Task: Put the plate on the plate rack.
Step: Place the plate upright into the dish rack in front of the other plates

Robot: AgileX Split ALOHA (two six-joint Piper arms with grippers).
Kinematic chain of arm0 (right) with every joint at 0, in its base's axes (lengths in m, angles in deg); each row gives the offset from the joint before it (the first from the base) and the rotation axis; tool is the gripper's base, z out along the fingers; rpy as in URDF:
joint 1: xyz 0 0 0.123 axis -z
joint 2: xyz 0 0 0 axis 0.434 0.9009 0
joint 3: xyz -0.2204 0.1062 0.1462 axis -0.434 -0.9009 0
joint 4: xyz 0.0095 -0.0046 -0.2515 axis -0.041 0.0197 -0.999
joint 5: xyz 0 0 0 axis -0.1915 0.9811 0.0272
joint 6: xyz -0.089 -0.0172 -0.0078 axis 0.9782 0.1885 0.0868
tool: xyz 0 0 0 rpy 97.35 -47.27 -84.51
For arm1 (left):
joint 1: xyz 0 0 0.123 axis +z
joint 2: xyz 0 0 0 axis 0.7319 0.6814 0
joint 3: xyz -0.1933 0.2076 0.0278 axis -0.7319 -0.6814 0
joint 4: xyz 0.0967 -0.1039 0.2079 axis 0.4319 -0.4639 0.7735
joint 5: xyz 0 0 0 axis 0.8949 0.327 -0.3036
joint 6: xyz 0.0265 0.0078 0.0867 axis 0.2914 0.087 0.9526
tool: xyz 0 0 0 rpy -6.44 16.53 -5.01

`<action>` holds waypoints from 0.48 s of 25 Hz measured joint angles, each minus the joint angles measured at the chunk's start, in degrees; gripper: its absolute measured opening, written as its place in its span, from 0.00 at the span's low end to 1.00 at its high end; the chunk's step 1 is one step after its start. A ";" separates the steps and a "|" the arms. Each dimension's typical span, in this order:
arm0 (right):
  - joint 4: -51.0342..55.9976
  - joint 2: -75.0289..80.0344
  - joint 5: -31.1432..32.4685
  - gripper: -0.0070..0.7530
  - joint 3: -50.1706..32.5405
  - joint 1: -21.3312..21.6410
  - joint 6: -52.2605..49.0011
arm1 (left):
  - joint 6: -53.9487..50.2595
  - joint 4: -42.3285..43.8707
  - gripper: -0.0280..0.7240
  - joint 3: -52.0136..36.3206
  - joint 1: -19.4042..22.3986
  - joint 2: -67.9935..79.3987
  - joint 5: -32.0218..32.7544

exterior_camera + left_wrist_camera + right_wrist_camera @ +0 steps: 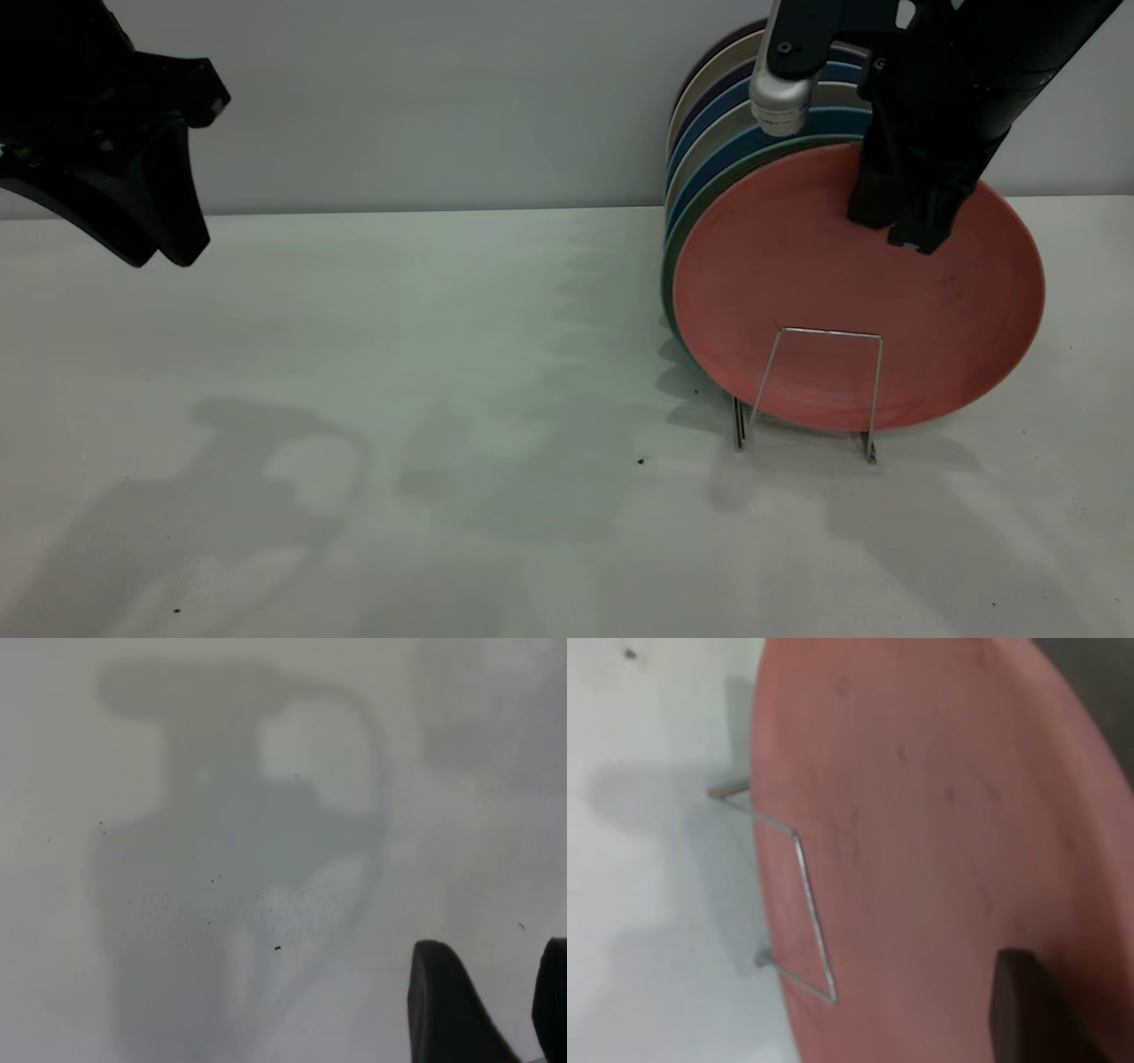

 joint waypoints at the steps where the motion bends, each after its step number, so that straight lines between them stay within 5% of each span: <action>1: 0.63 0.00 0.09 0.33 0.00 0.00 -0.08 | 0.00 -0.33 0.42 0.00 0.00 0.00 0.00; 6: 4.59 0.00 0.81 0.53 0.00 0.00 -0.13 | 0.00 -0.68 0.42 0.00 0.00 0.00 0.00; 12: 7.19 -1.51 2.22 0.58 0.00 0.00 -0.24 | 0.34 -0.63 0.42 0.00 0.00 0.00 0.00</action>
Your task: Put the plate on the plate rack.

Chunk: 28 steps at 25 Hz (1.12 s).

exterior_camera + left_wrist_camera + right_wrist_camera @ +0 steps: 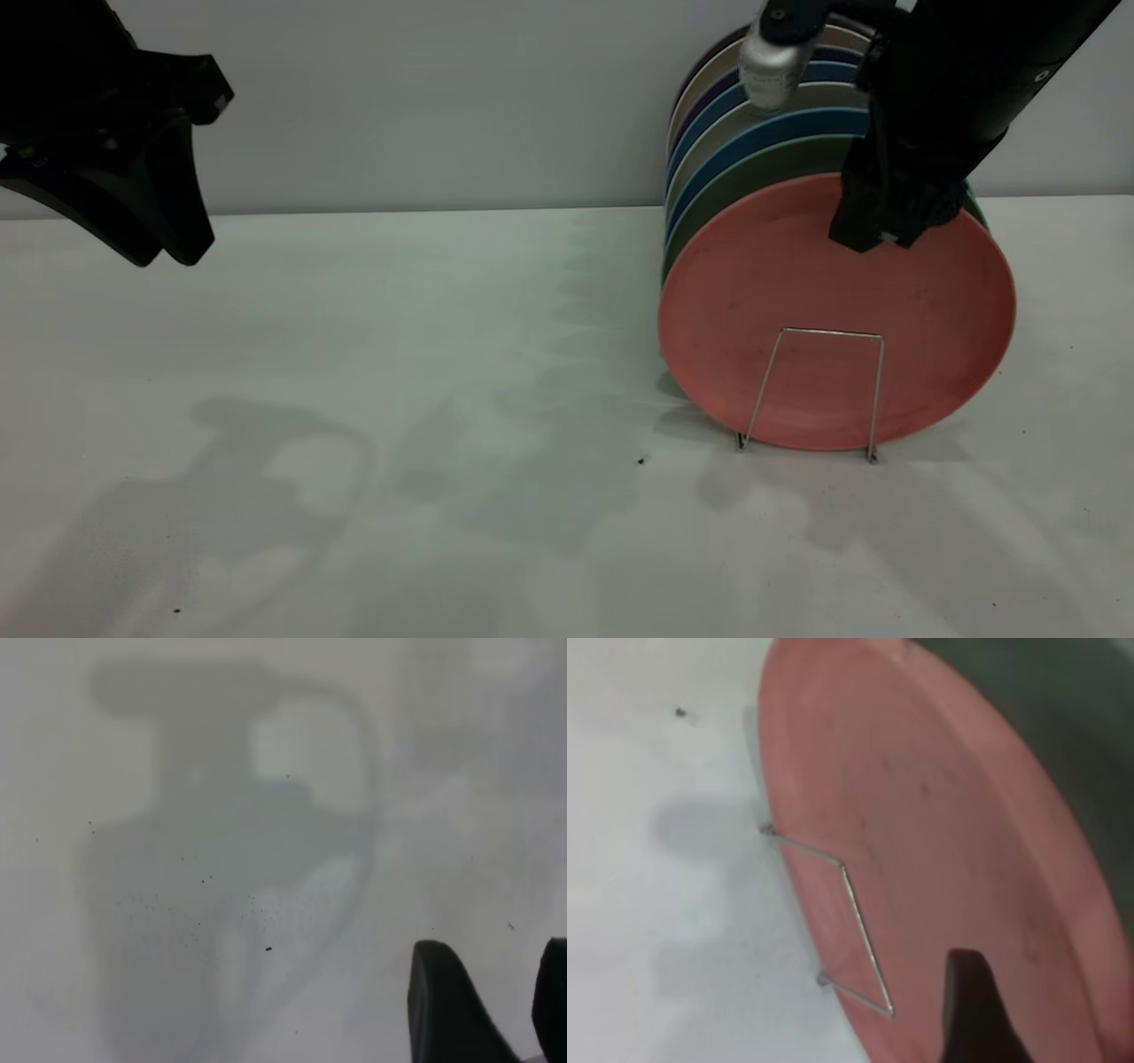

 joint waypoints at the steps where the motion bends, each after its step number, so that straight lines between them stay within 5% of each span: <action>1: 0.34 -0.73 0.23 0.58 0.00 0.00 -0.04 | 0.03 0.24 0.42 0.00 0.00 0.00 -0.13; 15: 18.16 -11.49 11.42 0.58 0.00 0.00 -0.98 | 0.10 6.69 0.42 0.00 0.00 -1.87 -0.04; 28: 24.00 -25.22 21.34 0.58 0.00 0.00 -10.19 | 0.11 9.52 0.42 0.00 0.00 -24.15 5.51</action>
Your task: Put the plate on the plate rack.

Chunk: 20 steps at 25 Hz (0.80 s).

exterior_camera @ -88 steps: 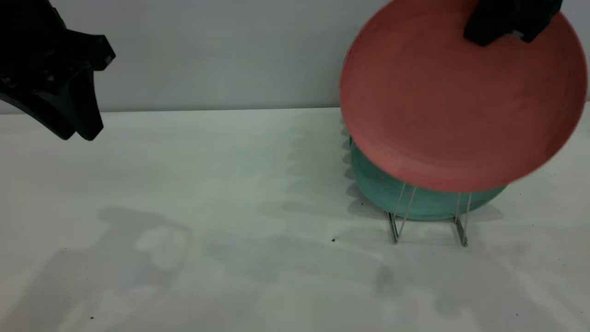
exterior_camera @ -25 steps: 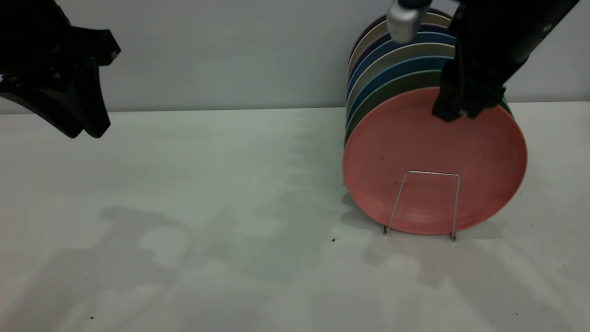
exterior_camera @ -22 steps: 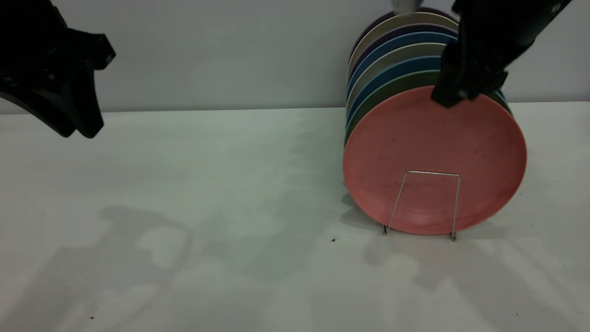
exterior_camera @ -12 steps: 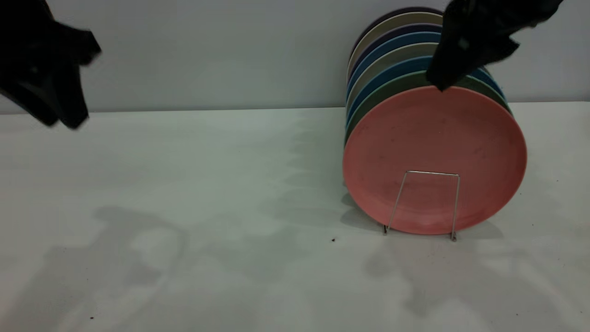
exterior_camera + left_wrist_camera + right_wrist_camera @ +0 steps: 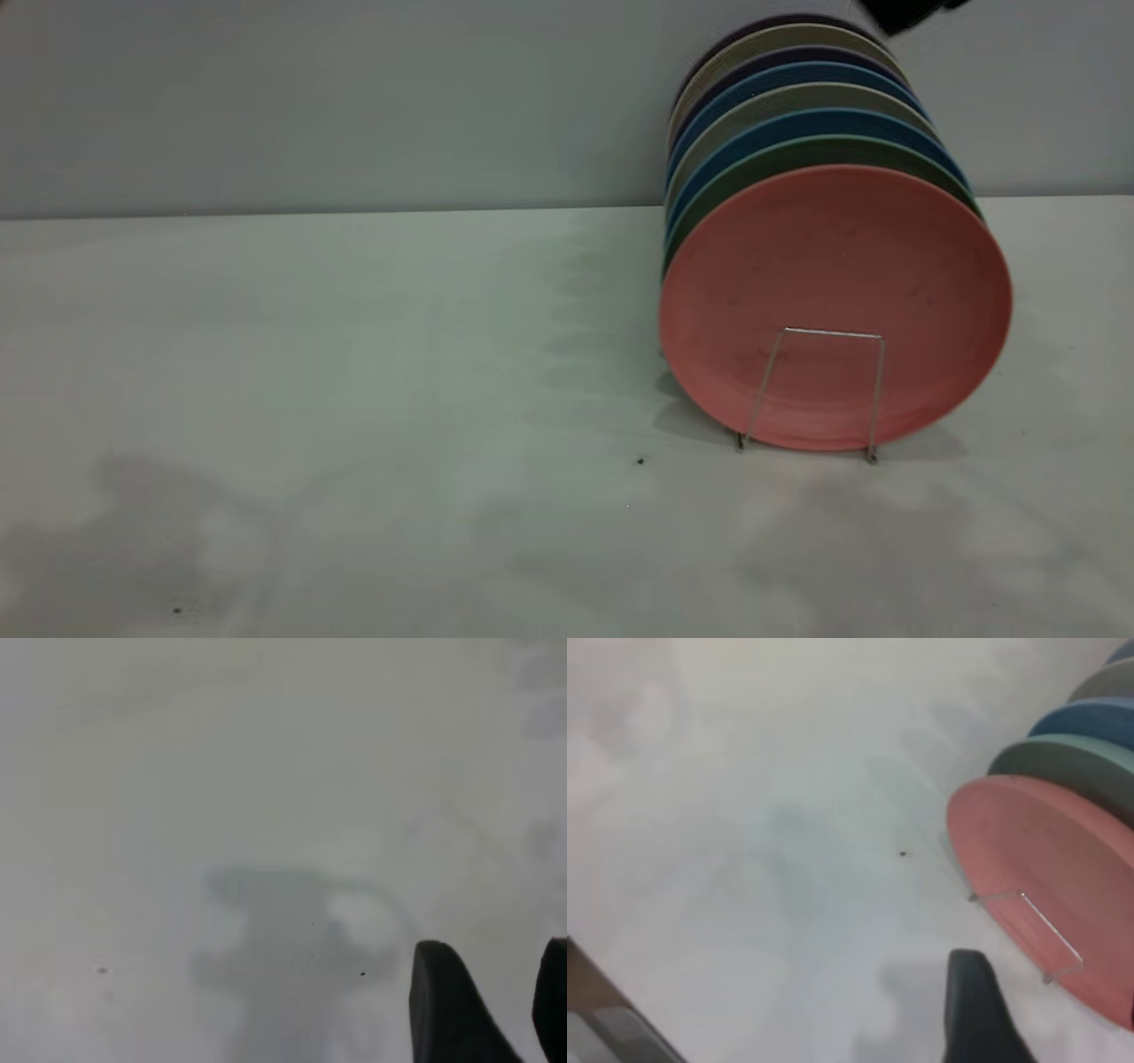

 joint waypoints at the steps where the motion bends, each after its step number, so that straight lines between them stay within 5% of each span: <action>1: 0.06 -1.29 0.65 0.58 0.00 0.00 -0.70 | 0.00 0.07 0.42 0.00 0.00 -1.48 0.91; 14: -3.35 -18.66 13.04 0.58 0.00 0.00 -9.52 | -5.49 4.84 0.42 -0.63 0.00 -20.52 12.00; 20: -8.95 -27.61 19.60 0.56 0.00 0.00 -13.44 | -6.86 5.52 0.42 -10.47 0.00 -32.38 13.89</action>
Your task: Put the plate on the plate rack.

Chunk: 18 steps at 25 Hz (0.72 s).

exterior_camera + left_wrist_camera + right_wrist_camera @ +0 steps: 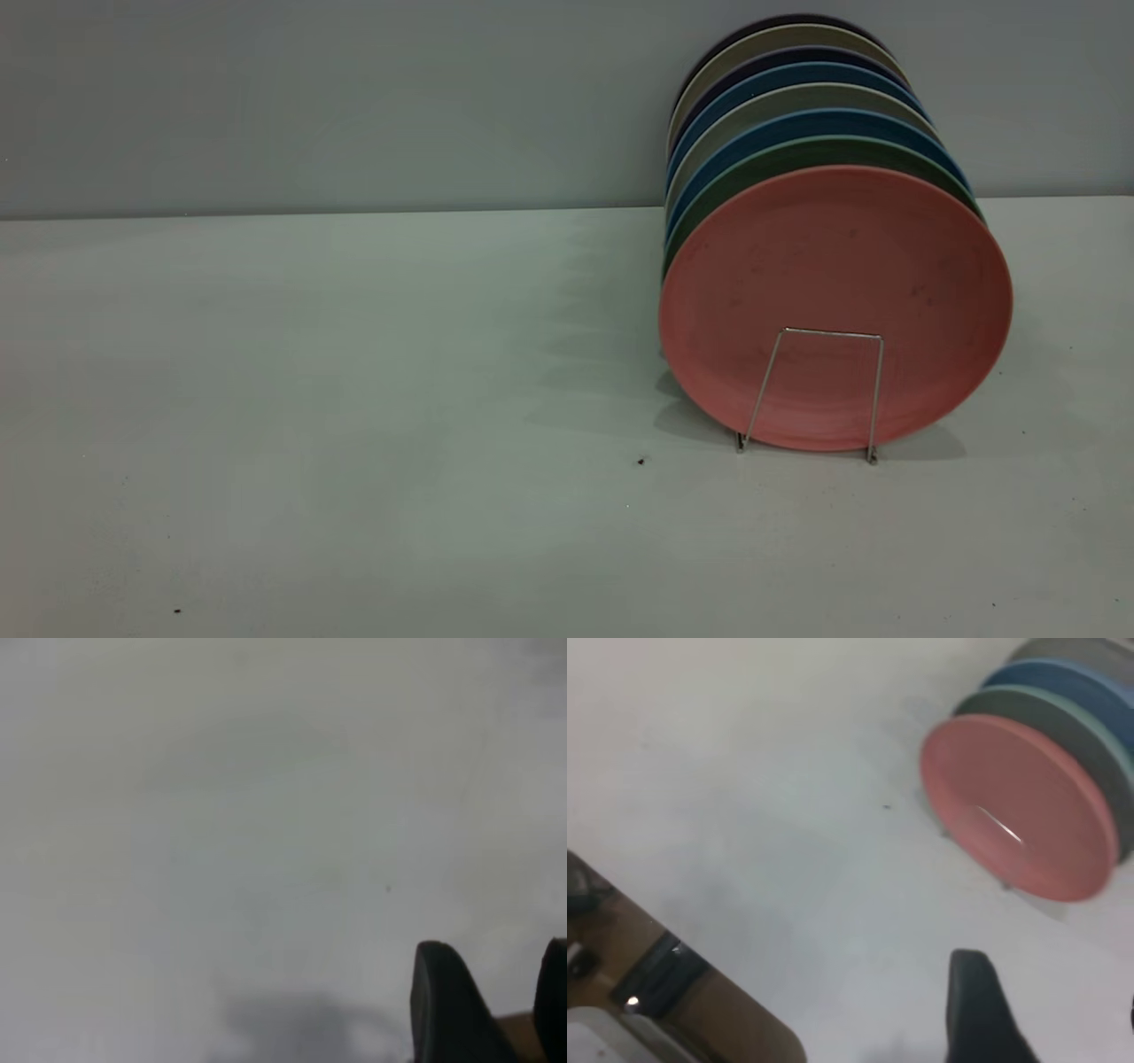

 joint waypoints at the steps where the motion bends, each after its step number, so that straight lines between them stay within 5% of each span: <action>1: -0.46 -1.42 0.77 0.55 0.00 0.00 -0.48 | -0.56 0.00 0.42 -2.23 0.00 -2.50 0.20; 12: -2.37 -17.05 7.88 0.51 -0.77 0.00 -2.92 | -1.99 -0.11 0.42 -19.20 0.00 -28.59 1.33; 18: -2.58 -24.64 7.34 0.51 -11.86 0.00 -3.03 | -1.99 -0.11 0.42 -23.40 0.00 -38.12 1.77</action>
